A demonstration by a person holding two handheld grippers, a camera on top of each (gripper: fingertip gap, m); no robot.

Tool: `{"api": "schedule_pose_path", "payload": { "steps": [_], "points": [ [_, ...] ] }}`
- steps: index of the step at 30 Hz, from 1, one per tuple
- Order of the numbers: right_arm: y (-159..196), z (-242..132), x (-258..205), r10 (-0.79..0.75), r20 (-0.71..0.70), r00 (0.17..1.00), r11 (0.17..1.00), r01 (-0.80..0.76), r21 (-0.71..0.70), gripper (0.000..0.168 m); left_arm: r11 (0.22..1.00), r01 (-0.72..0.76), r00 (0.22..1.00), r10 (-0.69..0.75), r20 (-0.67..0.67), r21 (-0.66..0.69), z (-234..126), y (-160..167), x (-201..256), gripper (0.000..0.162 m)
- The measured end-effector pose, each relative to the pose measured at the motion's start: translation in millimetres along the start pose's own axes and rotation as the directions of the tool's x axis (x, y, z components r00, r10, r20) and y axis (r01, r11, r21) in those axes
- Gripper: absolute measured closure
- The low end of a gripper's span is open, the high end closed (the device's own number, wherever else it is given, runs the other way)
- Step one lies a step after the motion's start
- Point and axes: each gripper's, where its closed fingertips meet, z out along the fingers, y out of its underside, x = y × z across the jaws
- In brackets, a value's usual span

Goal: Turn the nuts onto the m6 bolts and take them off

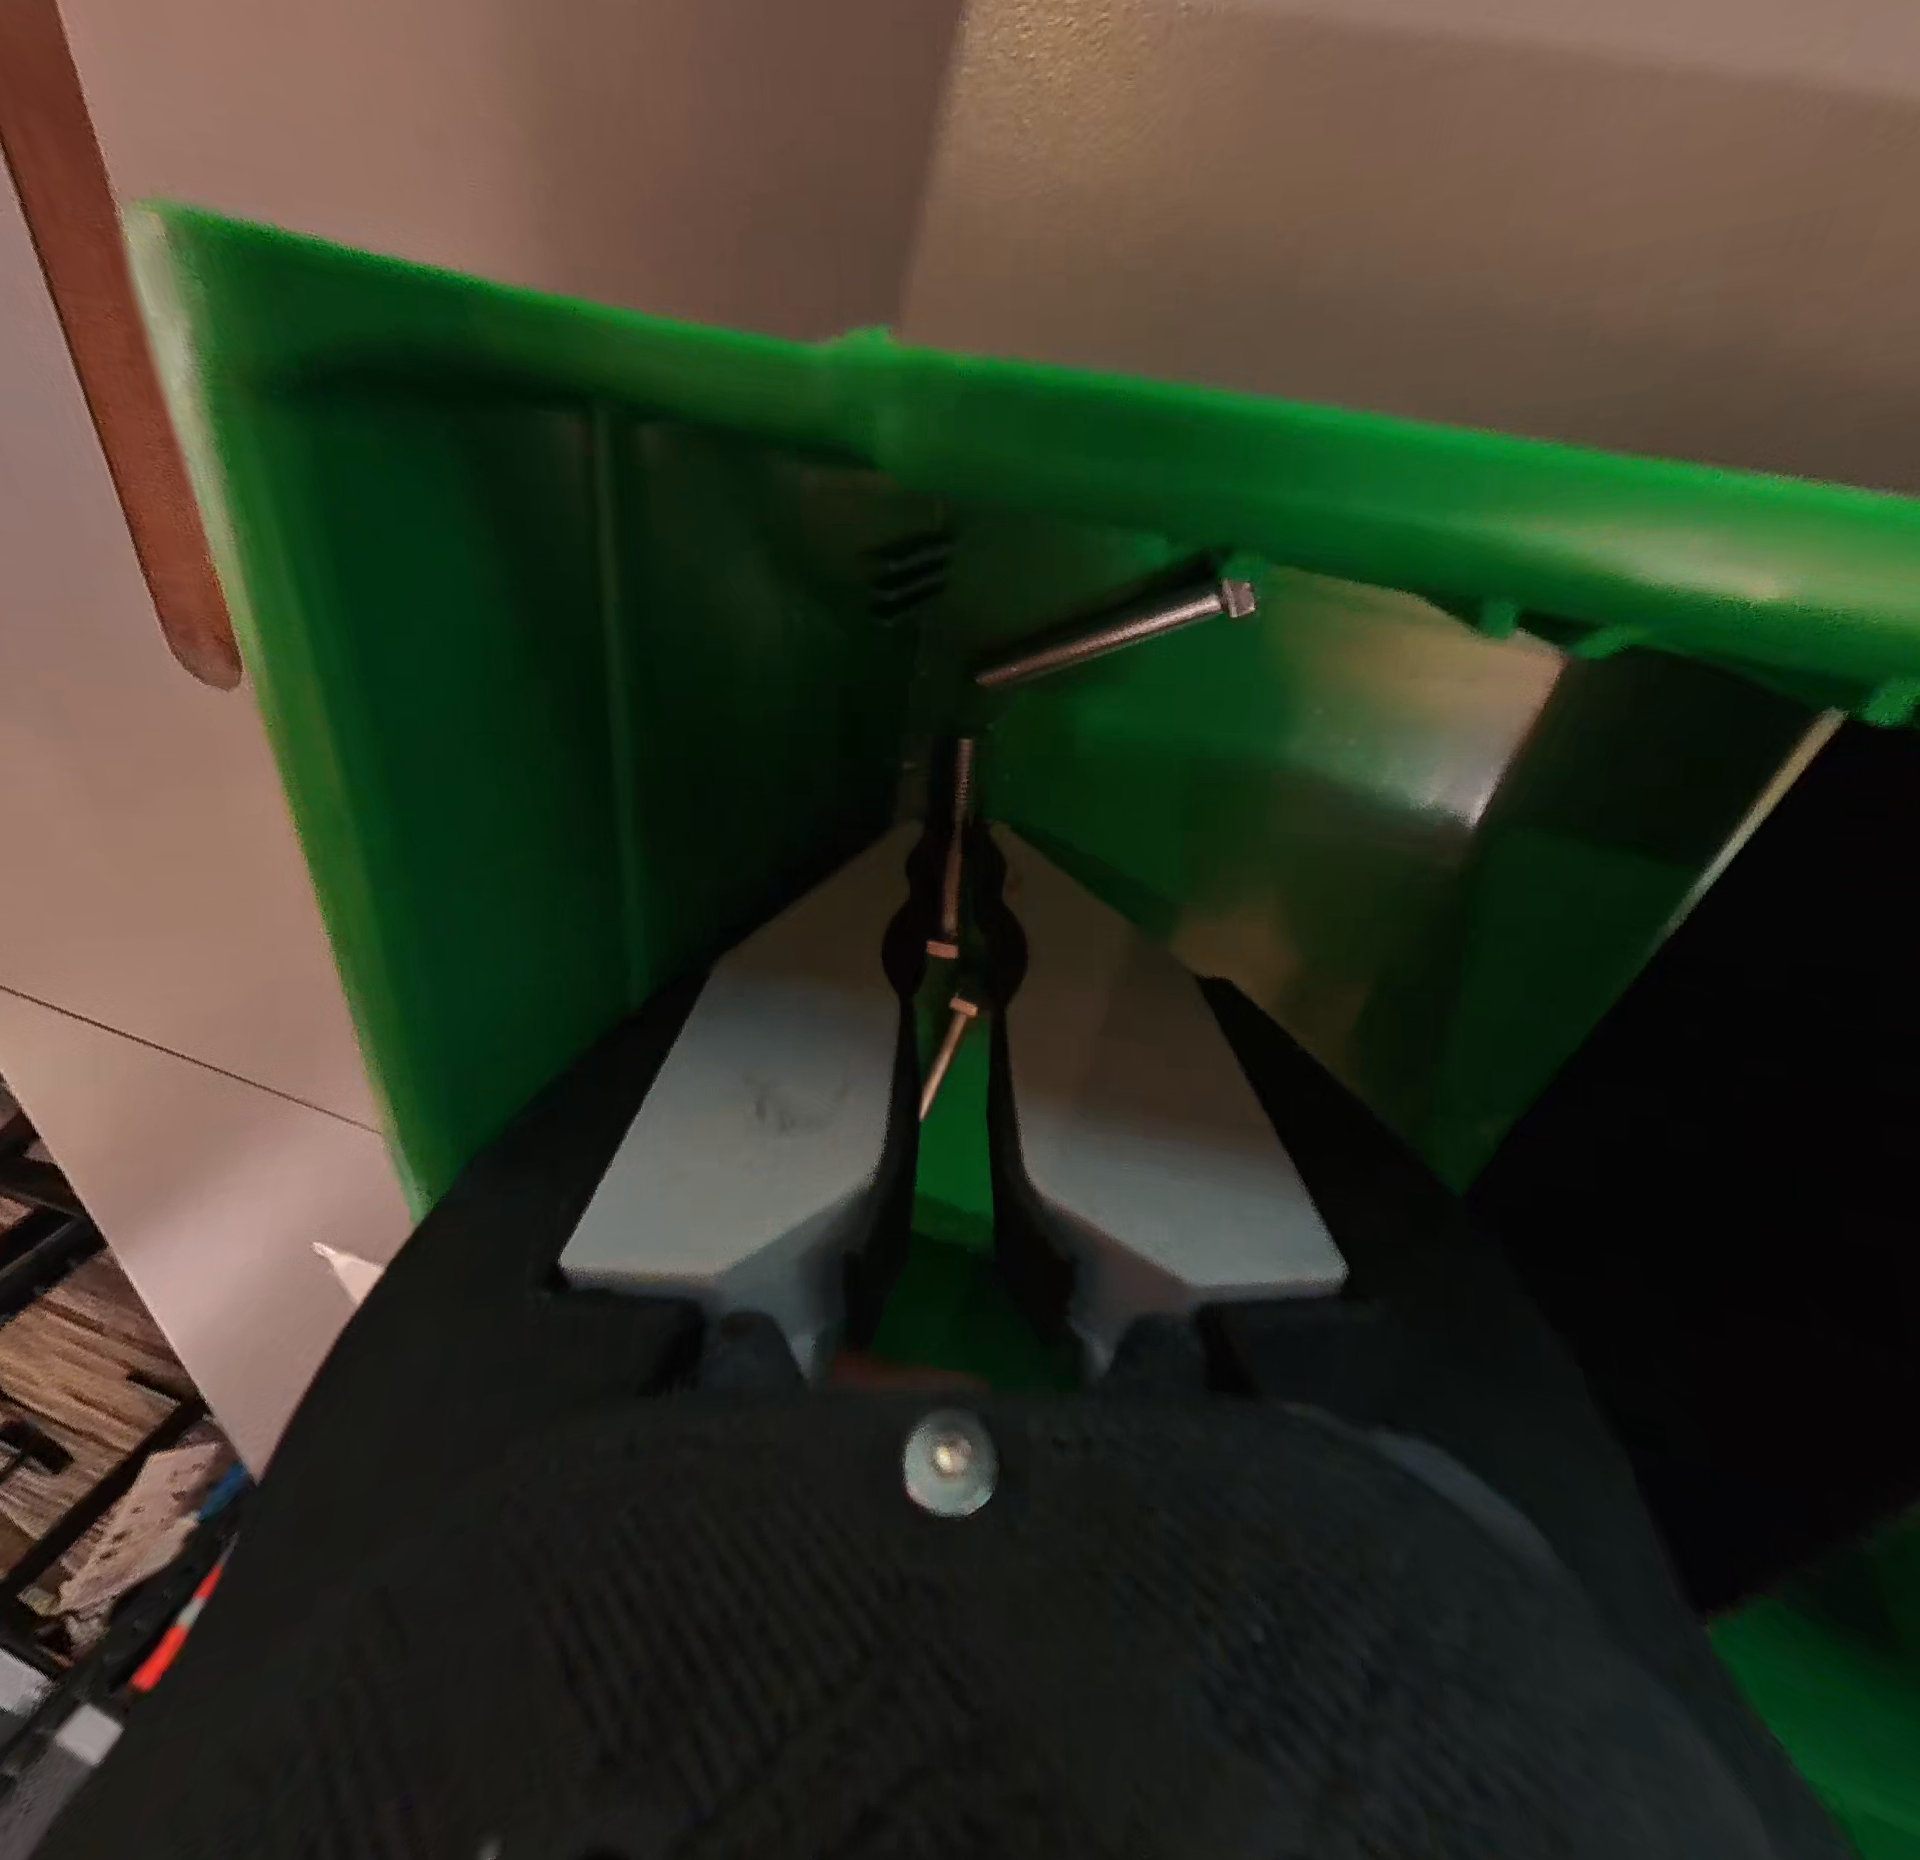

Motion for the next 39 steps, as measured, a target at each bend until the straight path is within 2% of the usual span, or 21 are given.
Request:
{"api": "schedule_pose_path", "payload": {
  "steps": [4,7,9,11,12,14,16,21,22,24,26,31,33,36,37,39],
  "points": [
    [-2,-2,1,-0.014,-0.012,1.0,1.0,0.014,0.008,0.099,0.994,0.086,0.995,-0.089,0.045,0.068,-8,4,6,0.158],
    [-4,-4,2,0.019,0.009,1.0,1.0,-0.019,0.024,0.099,0.94,0.198,0.966,-0.235,0.105,0.276,-51,-11,2,0.158],
    [-10,-7,-1,0.047,0.046,0.998,0.998,-0.049,0.047,0.099,0.817,0.286,0.919,-0.381,0.097,0.501,-106,-36,1,0.158],
    [-17,-12,-8,0.061,0.115,0.992,0.995,-0.07,0.075,0.103,0.568,0.329,0.88,-0.475,-0.025,0.755,-179,-74,20,0.158],
    [-22,-16,-13,0.065,0.157,0.985,0.992,-0.08,0.093,0.107,0.433,0.336,0.882,-0.456,-0.119,0.836,-214,-94,41,0.158],
    [-32,-24,-23,0.071,0.238,0.969,0.986,-0.104,0.129,0.111,0.262,0.306,0.91,-0.364,-0.2,0.915,-260,-128,92,0.158],
    [-44,-34,-32,0.08,0.328,0.941,0.976,-0.142,0.168,0.115,0.179,0.257,0.916,-0.358,-0.181,0.95,-268,-156,132,0.158],
    [-71,-62,-35,0.091,0.425,0.901,0.929,-0.231,0.29,0.121,0.028,0.198,0.932,-0.313,-0.18,0.98,-234,-211,200,0.159],
    [-74,-65,-34,0.095,0.43,0.898,0.921,-0.243,0.304,0.123,0.033,0.177,0.941,-0.3,-0.159,0.984,-226,-220,209,0.159],
    [-77,-68,-28,0.105,0.418,0.902,0.906,-0.26,0.333,0.128,0.112,0.152,0.95,-0.289,-0.114,0.982,-211,-235,220,0.159],
    [-80,-70,-27,0.112,0.437,0.892,0.895,-0.282,0.347,0.131,0.154,0.11,0.963,-0.262,-0.066,0.982,-205,-244,229,0.159],
    [-74,-59,-25,0.162,0.447,0.88,0.898,-0.319,0.303,0.135,0.18,0.168,0.969,-0.212,-0.128,0.969,-183,-251,240,0.159],
    [-72,-55,-28,0.17,0.464,0.869,0.903,-0.327,0.281,0.138,0.187,0.129,0.968,-0.238,-0.082,0.974,-183,-250,237,0.158],
    [-69,-51,-35,0.162,0.487,0.858,0.911,-0.319,0.261,0.151,0.199,0.171,0.968,-0.216,-0.127,0.965,-178,-253,242,0.159],
    [-69,-50,-36,0.158,0.482,0.862,0.913,-0.314,0.262,0.163,0.206,0.181,0.967,-0.215,-0.136,0.962,-176,-254,243,0.159],
    [-66,-46,-33,0.152,0.449,0.88,0.923,-0.289,0.254,0.165,0.222,0.185,0.964,-0.229,-0.134,0.957,-172,-254,242,0.158]
  ]
}}
